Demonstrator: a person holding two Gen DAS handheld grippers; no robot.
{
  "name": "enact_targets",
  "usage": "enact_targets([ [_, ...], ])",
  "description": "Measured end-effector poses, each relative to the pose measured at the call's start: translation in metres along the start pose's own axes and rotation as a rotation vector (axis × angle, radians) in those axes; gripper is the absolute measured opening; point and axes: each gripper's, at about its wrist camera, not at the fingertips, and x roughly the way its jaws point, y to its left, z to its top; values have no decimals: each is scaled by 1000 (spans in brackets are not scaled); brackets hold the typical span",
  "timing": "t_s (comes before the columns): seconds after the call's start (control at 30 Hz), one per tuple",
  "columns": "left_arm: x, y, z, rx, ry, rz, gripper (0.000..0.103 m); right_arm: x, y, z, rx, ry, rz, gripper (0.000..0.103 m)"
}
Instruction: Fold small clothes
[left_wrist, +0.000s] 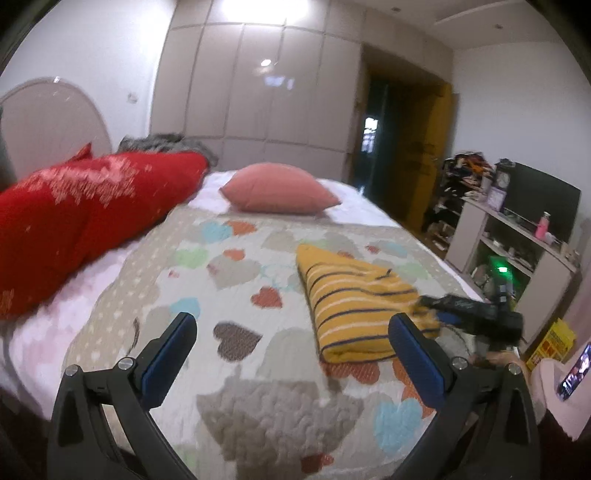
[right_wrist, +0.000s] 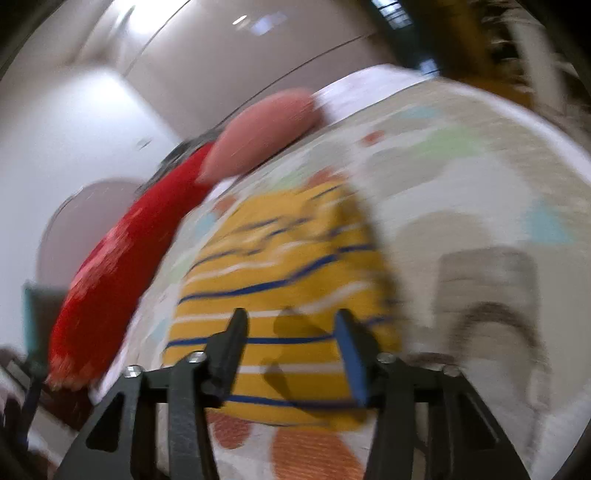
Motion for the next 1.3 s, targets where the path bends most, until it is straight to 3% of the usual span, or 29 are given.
enact_targets([
  [0.17, 0, -10, -6, 33, 28, 86, 103, -41, -23, -10, 95, -36, 11, 71],
  [0.33, -19, -31, -13, 92, -64, 77, 103, -72, -4, -34, 13, -62, -14, 77],
  [0.4, -20, -42, -16, 142, -56, 76, 103, -76, 6, -45, -39, -58, -33, 78],
  [0.5, -12, -55, -21, 201, -6, 65, 103, -77, 17, -56, -91, -58, -59, 78],
  [0.77, -4, -71, -33, 247, 51, 65, 103, -78, 33, -67, -173, -67, -106, 82],
  [1.03, 0, -72, -40, 244, 84, 43, 103, -76, 33, -69, -182, -50, -127, 83],
  [1.3, 6, -63, -43, 230, 121, 72, 103, -70, 40, -77, -208, -25, -142, 84],
])
